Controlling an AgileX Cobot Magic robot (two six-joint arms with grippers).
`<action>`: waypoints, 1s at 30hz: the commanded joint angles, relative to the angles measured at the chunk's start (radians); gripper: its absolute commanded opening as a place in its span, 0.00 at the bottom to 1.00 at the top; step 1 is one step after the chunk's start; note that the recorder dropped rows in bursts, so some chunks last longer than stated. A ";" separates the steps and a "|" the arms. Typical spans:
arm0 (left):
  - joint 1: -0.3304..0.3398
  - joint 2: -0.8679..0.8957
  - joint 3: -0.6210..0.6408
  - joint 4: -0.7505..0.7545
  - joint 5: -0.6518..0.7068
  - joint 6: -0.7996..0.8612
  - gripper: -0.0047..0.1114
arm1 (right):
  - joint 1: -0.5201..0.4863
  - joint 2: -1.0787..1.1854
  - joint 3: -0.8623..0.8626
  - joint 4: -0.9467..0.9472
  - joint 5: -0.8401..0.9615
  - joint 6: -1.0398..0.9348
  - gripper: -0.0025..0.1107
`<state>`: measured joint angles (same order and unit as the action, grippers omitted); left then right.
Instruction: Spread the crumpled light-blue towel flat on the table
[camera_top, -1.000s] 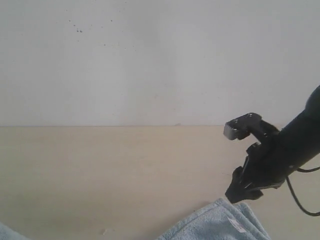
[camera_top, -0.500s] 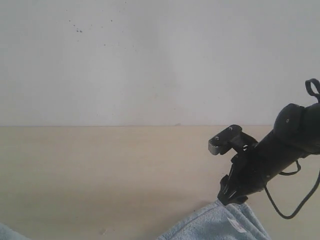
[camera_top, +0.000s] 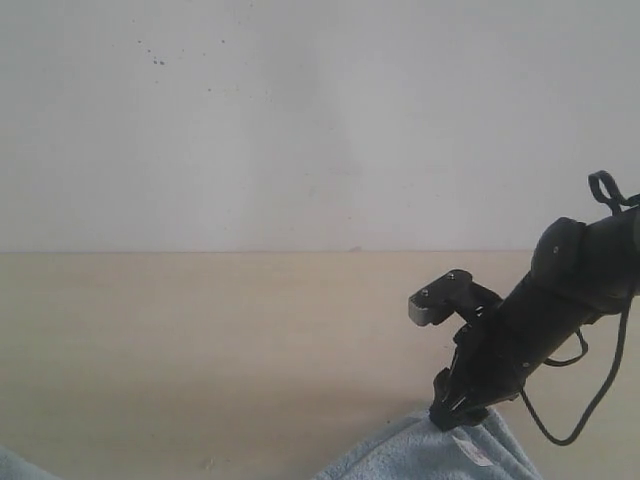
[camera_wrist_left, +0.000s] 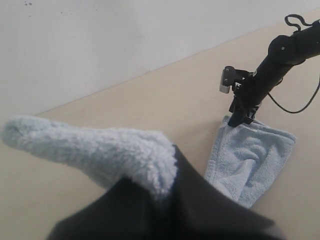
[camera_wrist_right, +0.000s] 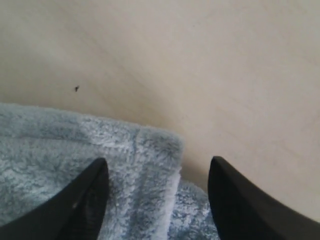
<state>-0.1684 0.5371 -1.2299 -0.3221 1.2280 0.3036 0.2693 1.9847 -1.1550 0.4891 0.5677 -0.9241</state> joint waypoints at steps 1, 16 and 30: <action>-0.006 -0.006 0.003 -0.002 -0.007 0.004 0.08 | 0.002 0.012 -0.010 0.002 0.027 0.001 0.52; -0.006 -0.006 0.003 -0.002 -0.007 0.004 0.08 | 0.002 0.052 -0.010 0.002 0.015 -0.001 0.08; -0.006 -0.006 0.003 -0.002 -0.007 0.004 0.08 | 0.002 0.048 -0.013 0.000 -0.020 -0.003 0.43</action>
<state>-0.1684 0.5371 -1.2299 -0.3221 1.2280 0.3036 0.2693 2.0284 -1.1680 0.5063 0.5680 -0.9240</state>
